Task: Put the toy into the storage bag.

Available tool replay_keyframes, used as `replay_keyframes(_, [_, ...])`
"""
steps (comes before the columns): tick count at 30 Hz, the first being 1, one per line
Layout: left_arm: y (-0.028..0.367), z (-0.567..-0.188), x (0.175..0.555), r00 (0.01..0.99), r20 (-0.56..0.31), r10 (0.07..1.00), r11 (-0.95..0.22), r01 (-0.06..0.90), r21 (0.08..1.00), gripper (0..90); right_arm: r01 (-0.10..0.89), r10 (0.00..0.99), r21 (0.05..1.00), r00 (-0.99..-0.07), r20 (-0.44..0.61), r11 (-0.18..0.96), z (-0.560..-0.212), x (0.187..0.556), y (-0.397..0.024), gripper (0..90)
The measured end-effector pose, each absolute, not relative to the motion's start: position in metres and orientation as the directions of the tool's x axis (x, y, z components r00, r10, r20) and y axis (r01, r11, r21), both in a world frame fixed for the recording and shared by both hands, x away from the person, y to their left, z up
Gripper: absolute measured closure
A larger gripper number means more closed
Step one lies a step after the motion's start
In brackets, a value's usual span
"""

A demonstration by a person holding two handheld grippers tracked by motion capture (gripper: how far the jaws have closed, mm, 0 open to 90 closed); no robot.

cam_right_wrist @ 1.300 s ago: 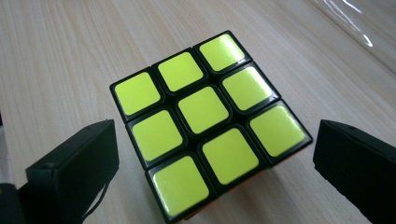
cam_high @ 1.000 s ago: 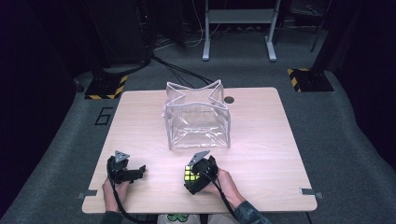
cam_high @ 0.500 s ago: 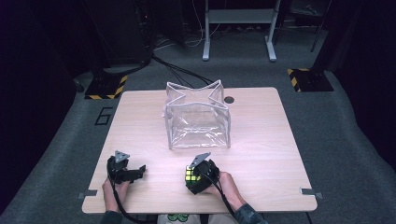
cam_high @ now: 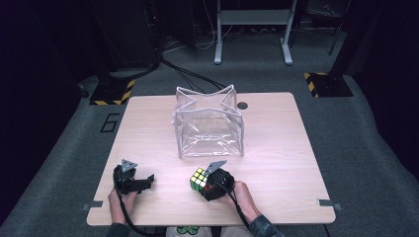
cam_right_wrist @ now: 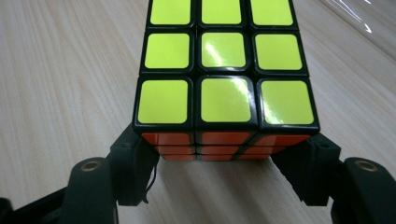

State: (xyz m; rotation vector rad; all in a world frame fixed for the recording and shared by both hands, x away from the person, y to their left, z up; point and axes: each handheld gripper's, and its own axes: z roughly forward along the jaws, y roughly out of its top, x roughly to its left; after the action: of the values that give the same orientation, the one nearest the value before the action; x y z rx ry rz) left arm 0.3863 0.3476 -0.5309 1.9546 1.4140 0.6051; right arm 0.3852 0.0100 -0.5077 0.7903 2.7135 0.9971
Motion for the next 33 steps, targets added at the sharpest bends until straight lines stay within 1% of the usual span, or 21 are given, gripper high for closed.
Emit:
replay_keyframes(8, [0.348, -0.531, 0.386, 0.314, -0.003, 0.949, -0.213, 0.652, 0.727, 6.3, 0.433, 0.524, 0.635, -0.850, 0.051, 0.640, -0.508, 0.387, 0.009, 32.6])
replay_keyframes(9, [0.348, -0.531, 0.386, 0.315, -0.002, 0.949, -0.215, 0.651, 0.728, 6.4, 0.443, 0.533, 0.636, -0.844, 0.058, 0.632, -0.508, 0.388, 0.010, 29.0])
replay_keyframes(11, [0.348, -0.531, 0.386, 0.317, 0.001, 0.948, -0.219, 0.651, 0.727, 6.5, 0.443, 0.541, 0.645, -0.840, 0.055, 0.623, -0.510, 0.388, 0.011, 24.9])
replay_keyframes(17, [0.348, -0.531, 0.386, 0.317, 0.001, 0.948, -0.219, 0.651, 0.727, 6.6, 0.441, 0.552, 0.644, -0.833, 0.035, 0.625, -0.512, 0.389, 0.016, 23.5])
replay_keyframes(20, [0.348, -0.531, 0.386, 0.318, 0.001, 0.948, -0.219, 0.651, 0.727, 6.6, 0.443, 0.554, 0.647, -0.831, 0.039, 0.620, -0.511, 0.391, 0.018, 18.4])
replay_keyframes(23, [0.348, -0.531, 0.386, 0.316, -0.002, 0.949, -0.216, 0.652, 0.727, 6.7, 0.441, 0.555, 0.651, -0.831, 0.038, 0.617, -0.511, 0.392, 0.022, 20.0])
replay_keyframes(24, [0.348, -0.531, 0.386, 0.319, 0.002, 0.948, -0.220, 0.651, 0.727, 6.7, 0.440, 0.555, 0.650, -0.831, 0.034, 0.620, -0.511, 0.393, 0.023, 23.6])
replay_keyframes(25, [0.348, -0.531, 0.386, 0.318, -0.002, 0.948, -0.217, 0.651, 0.727, 6.8, 0.438, 0.553, 0.649, -0.832, 0.032, 0.622, -0.512, 0.393, 0.023, 30.9])
replay_keyframes(28, [0.347, -0.531, 0.386, 0.316, -0.006, 0.949, -0.212, 0.651, 0.729, 7.2, 0.431, 0.549, 0.638, -0.835, 0.014, 0.639, -0.511, 0.392, 0.023, 32.7])
replay_keyframes(33, [0.347, -0.531, 0.386, 0.315, -0.005, 0.949, -0.212, 0.650, 0.730, 7.4, 0.446, 0.551, 0.635, -0.834, 0.037, 0.631, -0.508, 0.391, 0.019, 33.2])
